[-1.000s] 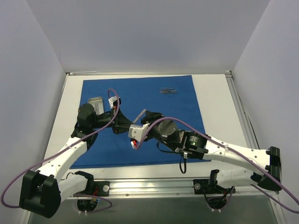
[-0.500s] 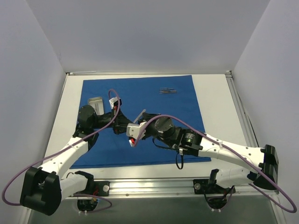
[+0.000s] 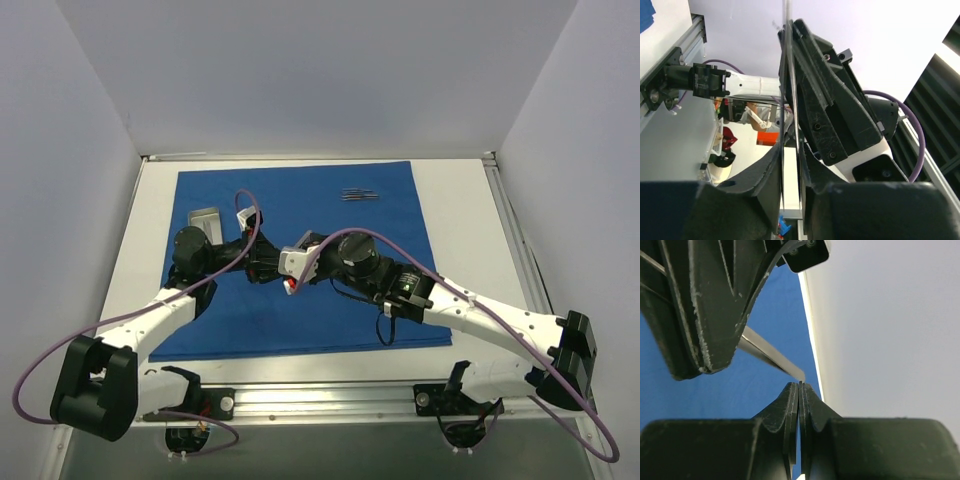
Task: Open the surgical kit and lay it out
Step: Place the medical item in the surgical kit.
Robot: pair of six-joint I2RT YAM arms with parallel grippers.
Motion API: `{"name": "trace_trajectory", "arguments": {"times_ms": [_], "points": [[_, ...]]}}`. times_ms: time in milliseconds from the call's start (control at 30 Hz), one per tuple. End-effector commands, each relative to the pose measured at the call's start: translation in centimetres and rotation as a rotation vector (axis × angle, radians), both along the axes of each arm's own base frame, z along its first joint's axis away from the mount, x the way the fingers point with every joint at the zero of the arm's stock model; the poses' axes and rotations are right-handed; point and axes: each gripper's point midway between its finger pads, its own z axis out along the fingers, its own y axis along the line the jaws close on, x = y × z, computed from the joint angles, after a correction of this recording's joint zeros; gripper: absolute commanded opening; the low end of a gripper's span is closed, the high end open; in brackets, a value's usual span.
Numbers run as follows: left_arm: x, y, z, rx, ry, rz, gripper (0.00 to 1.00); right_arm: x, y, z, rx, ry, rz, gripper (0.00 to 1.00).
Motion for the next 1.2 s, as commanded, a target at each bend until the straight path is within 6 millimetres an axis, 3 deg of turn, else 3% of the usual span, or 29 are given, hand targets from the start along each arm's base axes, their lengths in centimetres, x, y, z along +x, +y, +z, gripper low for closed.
{"name": "trace_trajectory", "arguments": {"times_ms": [0, 67, 100, 167, 200, 233, 367, 433, 567, 900, 1000, 1033, 1167], "points": [[0.2, 0.1, 2.2, -0.058, -0.095, 0.020, 0.26, -0.4, 0.1, 2.5, 0.069, -0.010, 0.022, 0.00], [0.5, 0.0, 2.4, -0.063, -0.084, 0.031, 0.15, -0.4, 0.1, 2.3, 0.068, -0.008, 0.024, 0.00], [0.6, 0.0, 2.4, -0.063, -0.082, 0.034, 0.03, -0.2, 0.1, 2.3, 0.072, -0.009, 0.017, 0.00], [0.8, -0.1, 2.3, -0.052, -0.084, 0.029, 0.02, -0.2, -0.1, 2.3, 0.073, -0.010, 0.009, 0.00], [0.7, -0.1, 2.4, -0.051, -0.082, 0.024, 0.02, -0.1, -0.2, 2.4, 0.085, -0.011, 0.002, 0.05], [0.7, -0.1, 2.5, -0.047, -0.092, 0.023, 0.02, -0.1, -0.3, 2.3, 0.084, -0.013, -0.003, 0.20], [0.5, -0.1, 2.3, -0.025, -0.081, 0.025, 0.02, -0.1, -0.3, 2.1, 0.085, -0.009, -0.002, 0.48], [0.3, 0.0, 2.2, -0.022, -0.074, 0.017, 0.02, 0.1, -0.4, 2.2, 0.078, -0.020, -0.014, 0.55], [0.1, 0.0, 1.9, -0.020, -0.061, 0.016, 0.02, 0.2, 0.1, 2.4, 0.089, -0.032, 0.003, 0.59], [-1.2, 0.4, 2.7, -0.037, -0.082, -0.012, 0.02, 0.9, 2.8, 1.6, 0.068, -0.028, 0.057, 0.47], [-1.5, 0.5, 2.6, -0.037, -0.079, -0.014, 0.02, 1.2, 3.1, 1.8, 0.079, -0.034, 0.065, 0.35], [-1.6, 0.5, 2.5, -0.037, -0.079, -0.014, 0.02, 1.3, 3.0, 1.7, 0.075, -0.036, 0.061, 0.24], [-1.7, 0.6, 2.3, -0.040, -0.068, -0.007, 0.02, 1.4, 2.7, 2.3, 0.098, -0.049, 0.052, 0.00]]}}
